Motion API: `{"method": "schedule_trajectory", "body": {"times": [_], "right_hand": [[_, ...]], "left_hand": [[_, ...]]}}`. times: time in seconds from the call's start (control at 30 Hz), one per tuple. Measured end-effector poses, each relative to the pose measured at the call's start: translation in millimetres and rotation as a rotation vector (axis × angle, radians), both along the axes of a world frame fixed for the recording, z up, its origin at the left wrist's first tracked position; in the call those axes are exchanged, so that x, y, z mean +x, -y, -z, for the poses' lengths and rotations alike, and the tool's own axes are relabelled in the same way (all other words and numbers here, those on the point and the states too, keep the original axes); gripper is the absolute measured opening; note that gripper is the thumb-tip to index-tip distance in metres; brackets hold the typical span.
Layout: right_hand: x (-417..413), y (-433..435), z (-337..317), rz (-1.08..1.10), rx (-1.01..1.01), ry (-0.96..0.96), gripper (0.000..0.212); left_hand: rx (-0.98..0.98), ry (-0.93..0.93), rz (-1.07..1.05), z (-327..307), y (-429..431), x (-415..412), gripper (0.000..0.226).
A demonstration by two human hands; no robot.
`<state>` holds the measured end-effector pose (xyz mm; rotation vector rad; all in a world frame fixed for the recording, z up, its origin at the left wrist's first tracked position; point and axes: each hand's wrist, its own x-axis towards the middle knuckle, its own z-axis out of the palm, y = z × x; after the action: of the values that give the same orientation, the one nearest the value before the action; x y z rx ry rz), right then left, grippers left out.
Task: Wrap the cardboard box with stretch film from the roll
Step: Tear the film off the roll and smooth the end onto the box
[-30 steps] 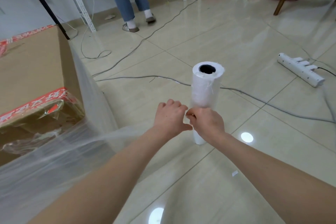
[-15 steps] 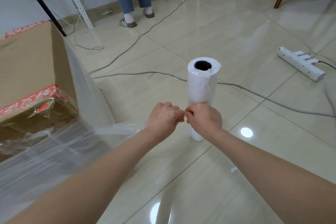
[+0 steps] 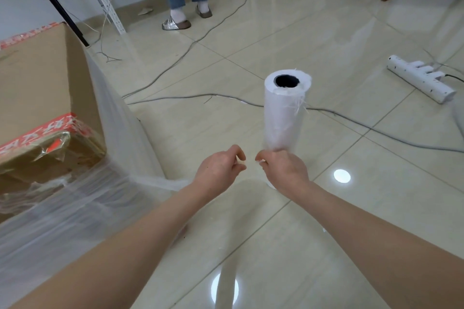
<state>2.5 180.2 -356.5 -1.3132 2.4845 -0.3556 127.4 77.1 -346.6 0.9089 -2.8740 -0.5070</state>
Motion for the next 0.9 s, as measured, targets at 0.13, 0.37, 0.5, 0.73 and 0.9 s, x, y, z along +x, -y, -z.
{"method": "schedule_trajectory", "body": {"times": [0.13, 0.37, 0.5, 0.73, 0.9], "right_hand": [[3, 4, 5, 0.066, -0.057, 0.023, 0.031], [7, 2, 5, 0.073, -0.081, -0.011, 0.029], [9, 3, 7, 0.084, -0.084, 0.008, 0.03], [8, 7, 15, 0.199, -0.111, 0.106, 0.027], [3, 5, 17, 0.221, -0.105, 0.103, 0.029]], "left_hand": [[-0.324, 0.193, 0.121, 4, -5, -16, 0.064], [-0.392, 0.201, 0.107, 11, -7, -41, 0.03], [-0.436, 0.244, 0.169, 8, -2, -36, 0.034], [-0.442, 0.083, 0.404, 9, -2, -10, 0.026], [-0.341, 0.086, 0.367, 18, 1, 10, 0.019]]}}
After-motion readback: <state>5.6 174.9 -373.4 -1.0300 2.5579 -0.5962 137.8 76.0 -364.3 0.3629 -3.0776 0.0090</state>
